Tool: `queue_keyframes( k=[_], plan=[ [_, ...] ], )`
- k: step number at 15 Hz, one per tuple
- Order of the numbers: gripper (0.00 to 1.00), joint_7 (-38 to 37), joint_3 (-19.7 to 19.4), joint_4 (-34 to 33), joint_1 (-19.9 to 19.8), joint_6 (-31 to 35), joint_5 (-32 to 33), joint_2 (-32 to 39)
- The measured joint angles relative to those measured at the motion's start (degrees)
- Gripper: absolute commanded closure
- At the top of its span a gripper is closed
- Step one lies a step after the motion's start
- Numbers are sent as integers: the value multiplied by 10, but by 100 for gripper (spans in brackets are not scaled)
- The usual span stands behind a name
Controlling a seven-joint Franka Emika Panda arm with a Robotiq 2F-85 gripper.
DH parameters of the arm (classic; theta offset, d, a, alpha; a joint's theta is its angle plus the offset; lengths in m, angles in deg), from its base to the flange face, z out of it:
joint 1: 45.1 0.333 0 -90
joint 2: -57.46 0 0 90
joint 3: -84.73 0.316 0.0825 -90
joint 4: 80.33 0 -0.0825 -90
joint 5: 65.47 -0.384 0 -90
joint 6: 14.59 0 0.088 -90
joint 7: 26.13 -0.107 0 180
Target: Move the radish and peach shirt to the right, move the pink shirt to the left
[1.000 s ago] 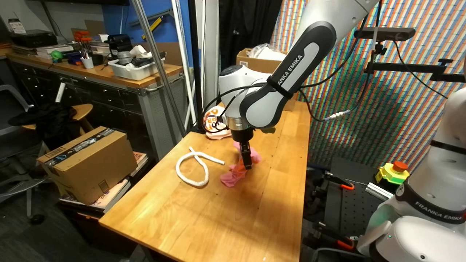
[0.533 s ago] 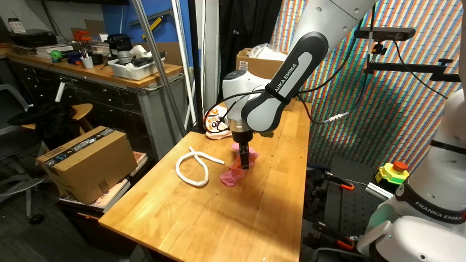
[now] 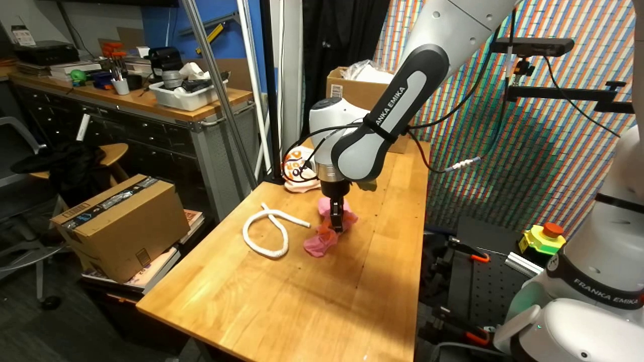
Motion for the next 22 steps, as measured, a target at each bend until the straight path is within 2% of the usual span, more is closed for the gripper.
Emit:
queue_keyframes(
  k=[2, 3, 10, 17, 22],
  plan=[
    [98, 0, 2, -2, -3, -5, -6, -6],
    [100, 3, 4, -3, -5, -10, -14, -11],
    [97, 55, 37, -5, -17, -91, -78, -58],
    [97, 160, 63, -10, -18, -227, -187, -125],
    [97, 237, 72, -11, -13, -328, -262, -142]
  ],
)
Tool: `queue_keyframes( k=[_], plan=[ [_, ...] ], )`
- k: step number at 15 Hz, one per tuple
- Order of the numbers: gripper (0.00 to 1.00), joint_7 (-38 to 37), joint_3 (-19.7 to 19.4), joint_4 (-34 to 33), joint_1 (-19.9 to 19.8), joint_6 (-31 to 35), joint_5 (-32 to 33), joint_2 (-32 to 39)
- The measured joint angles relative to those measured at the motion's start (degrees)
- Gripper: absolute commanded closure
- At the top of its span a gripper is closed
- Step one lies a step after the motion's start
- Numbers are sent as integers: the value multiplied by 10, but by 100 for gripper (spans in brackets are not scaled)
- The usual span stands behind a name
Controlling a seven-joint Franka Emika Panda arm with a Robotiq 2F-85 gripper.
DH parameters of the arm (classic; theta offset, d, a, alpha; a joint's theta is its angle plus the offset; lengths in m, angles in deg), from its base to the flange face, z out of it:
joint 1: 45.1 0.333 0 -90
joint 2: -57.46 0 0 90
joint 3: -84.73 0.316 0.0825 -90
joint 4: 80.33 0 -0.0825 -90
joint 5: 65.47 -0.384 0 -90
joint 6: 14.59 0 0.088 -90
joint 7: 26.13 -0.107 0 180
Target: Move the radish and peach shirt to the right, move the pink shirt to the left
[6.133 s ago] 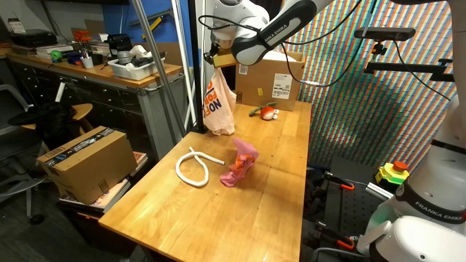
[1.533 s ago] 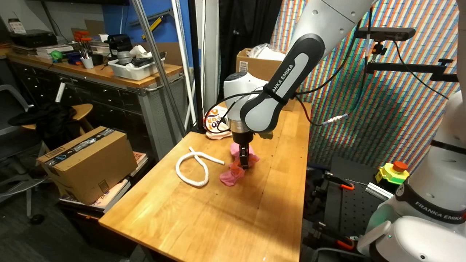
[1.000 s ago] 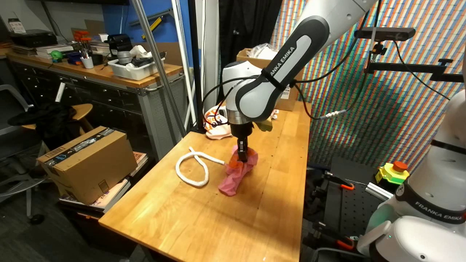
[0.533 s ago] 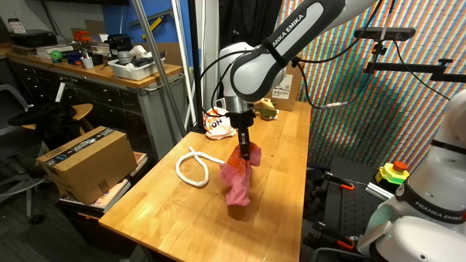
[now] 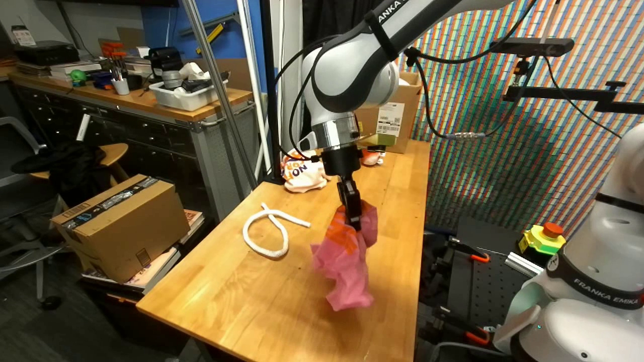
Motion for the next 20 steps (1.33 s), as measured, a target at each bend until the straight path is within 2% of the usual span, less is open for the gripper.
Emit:
queue_keyframes(
  k=[8, 17, 18, 19, 20],
  plan=[
    [97, 103, 16, -1, 29, -119, -78, 26],
    [97, 124, 32, -25, 64, -119, -94, 87],
    [95, 123, 34, -28, 68, -114, -94, 93],
    [64, 120, 35, -31, 72, -106, -94, 99],
    [63, 118, 35, -34, 75, -99, -94, 104]
  ],
)
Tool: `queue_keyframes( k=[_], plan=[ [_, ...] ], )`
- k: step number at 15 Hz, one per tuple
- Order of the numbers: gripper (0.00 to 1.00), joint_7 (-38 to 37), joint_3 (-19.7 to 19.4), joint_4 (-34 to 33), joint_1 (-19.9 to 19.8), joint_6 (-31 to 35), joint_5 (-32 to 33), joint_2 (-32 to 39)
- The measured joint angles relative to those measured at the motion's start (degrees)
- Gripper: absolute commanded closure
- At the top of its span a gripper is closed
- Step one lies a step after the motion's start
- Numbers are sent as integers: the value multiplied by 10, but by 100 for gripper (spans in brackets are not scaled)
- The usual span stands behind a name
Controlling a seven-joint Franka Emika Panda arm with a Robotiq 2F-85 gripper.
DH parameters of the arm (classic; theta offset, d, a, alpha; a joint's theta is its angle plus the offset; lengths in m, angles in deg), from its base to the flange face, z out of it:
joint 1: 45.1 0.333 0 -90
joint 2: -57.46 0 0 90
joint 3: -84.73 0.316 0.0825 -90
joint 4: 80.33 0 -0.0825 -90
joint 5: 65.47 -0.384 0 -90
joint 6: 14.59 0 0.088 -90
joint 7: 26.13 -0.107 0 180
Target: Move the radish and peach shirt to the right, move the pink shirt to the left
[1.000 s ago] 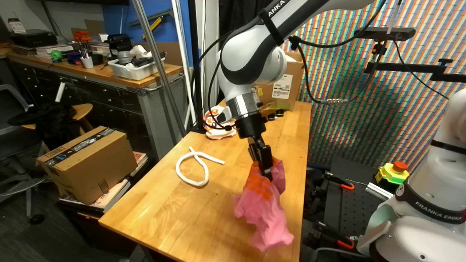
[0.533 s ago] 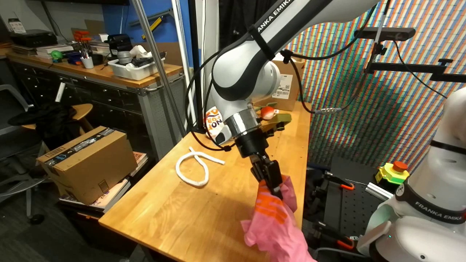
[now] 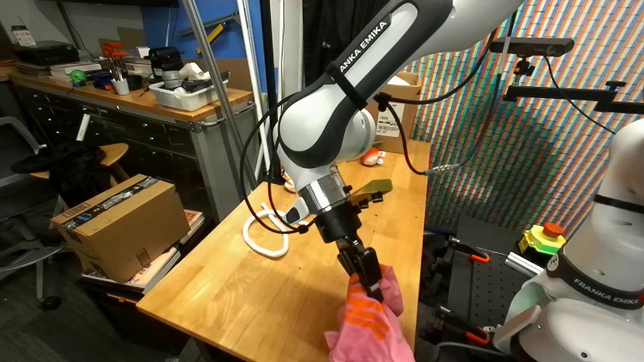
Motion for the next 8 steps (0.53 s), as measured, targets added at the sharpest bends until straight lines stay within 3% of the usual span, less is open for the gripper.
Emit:
queue_keyframes(
  k=[8],
  plan=[
    [5, -25, -2, -19, 1, 20, 4, 12]
  ],
)
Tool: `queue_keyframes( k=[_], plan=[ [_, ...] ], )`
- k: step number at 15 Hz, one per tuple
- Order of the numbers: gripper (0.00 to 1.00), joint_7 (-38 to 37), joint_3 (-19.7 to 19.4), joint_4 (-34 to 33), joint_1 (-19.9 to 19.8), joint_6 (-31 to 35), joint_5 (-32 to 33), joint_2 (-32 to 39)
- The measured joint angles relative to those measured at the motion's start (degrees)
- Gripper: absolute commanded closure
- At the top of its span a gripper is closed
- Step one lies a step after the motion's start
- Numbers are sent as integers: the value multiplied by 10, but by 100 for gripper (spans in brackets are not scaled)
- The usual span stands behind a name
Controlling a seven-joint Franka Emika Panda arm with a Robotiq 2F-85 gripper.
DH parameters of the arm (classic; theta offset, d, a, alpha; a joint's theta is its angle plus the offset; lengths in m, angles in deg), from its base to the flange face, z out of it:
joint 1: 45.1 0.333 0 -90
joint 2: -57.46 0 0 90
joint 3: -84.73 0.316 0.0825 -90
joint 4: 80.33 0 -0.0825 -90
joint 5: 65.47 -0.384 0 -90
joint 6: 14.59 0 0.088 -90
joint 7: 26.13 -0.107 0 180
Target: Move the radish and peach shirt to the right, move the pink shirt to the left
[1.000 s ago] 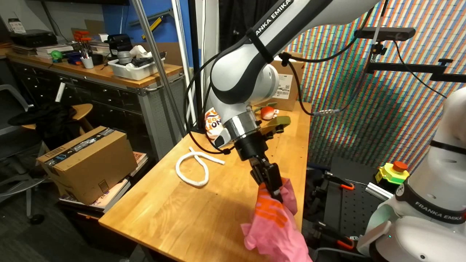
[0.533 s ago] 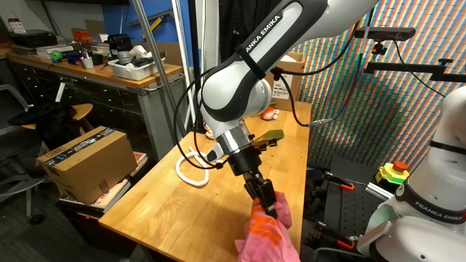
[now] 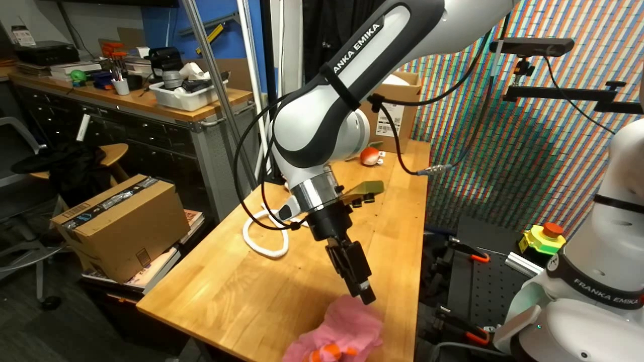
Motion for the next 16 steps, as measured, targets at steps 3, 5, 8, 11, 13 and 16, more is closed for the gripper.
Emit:
queue_keyframes(
  k=[3, 5, 8, 11, 13, 16],
  plan=[
    [0, -12, -2, -4, -1, 3, 2, 0],
    [0, -25, -4, -7, -2, 6, 10, 0],
    [0, -66, -16, -14, -3, 12, 44, -6],
    [0, -126, -38, -18, -12, 16, 78, -35],
    [0, -161, -51, -18, -24, 16, 91, -69],
    [0, -198, -64, -9, -41, 17, 91, -144]
  ],
)
